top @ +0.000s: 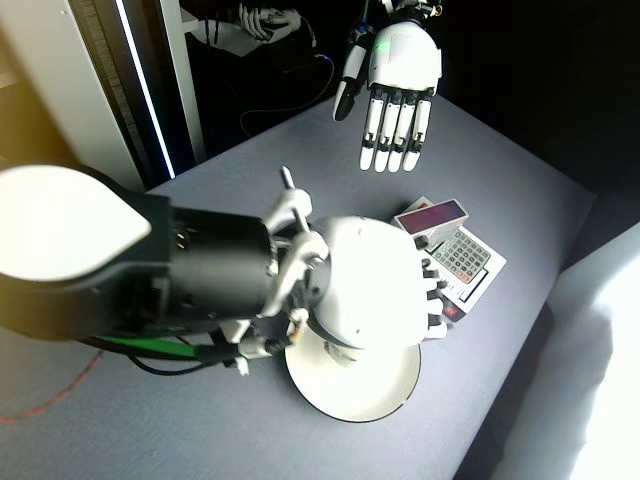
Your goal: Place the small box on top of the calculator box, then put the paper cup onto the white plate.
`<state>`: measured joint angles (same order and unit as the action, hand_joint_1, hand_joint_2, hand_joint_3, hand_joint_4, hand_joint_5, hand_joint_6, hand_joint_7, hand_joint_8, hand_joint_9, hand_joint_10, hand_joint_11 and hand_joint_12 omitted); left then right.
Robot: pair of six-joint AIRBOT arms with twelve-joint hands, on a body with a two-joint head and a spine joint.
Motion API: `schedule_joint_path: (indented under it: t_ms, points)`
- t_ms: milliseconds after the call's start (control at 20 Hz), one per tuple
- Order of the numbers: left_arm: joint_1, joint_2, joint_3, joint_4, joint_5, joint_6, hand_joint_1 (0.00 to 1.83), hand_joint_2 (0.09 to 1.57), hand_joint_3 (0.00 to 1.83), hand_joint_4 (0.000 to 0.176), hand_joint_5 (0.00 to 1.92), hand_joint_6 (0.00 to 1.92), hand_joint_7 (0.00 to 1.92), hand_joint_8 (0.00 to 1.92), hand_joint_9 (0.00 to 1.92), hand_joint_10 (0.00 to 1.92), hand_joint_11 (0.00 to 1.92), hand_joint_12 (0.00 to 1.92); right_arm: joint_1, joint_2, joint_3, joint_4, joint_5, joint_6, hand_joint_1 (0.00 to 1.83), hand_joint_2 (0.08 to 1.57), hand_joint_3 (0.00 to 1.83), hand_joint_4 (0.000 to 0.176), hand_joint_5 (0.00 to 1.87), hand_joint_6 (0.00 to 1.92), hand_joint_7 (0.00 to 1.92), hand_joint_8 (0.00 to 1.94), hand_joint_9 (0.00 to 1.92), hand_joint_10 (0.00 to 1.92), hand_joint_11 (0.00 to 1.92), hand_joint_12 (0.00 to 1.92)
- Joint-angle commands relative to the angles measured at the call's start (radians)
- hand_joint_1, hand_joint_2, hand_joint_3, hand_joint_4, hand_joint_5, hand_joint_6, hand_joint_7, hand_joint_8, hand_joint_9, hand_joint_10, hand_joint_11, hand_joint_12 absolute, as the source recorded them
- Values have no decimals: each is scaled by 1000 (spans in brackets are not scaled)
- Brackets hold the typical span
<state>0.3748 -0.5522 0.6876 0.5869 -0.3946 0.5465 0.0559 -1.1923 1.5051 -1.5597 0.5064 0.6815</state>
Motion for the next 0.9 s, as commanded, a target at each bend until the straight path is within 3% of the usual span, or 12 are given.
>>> schedule_joint_path:
  t_ms: [0,150,850]
  points:
    - [-16,6,5,-17,-86,-4,316,1281,0,0,446,3,532,4,541,4,159,663,1,6,15,50,31,8,1475,1182,1,0,832,1197,877,1159,669,1270,649,1749]
    - [-16,6,5,-16,-86,-4,301,1289,2,0,431,0,511,0,518,0,143,650,-20,-33,62,50,33,11,1476,1179,0,0,833,1197,887,1145,677,1257,653,1739]
    - [-16,6,7,-15,-86,-4,294,1286,0,0,425,2,505,3,513,2,152,618,-67,-49,90,173,22,-77,1477,1166,0,0,856,1185,913,1073,706,1213,677,1705]
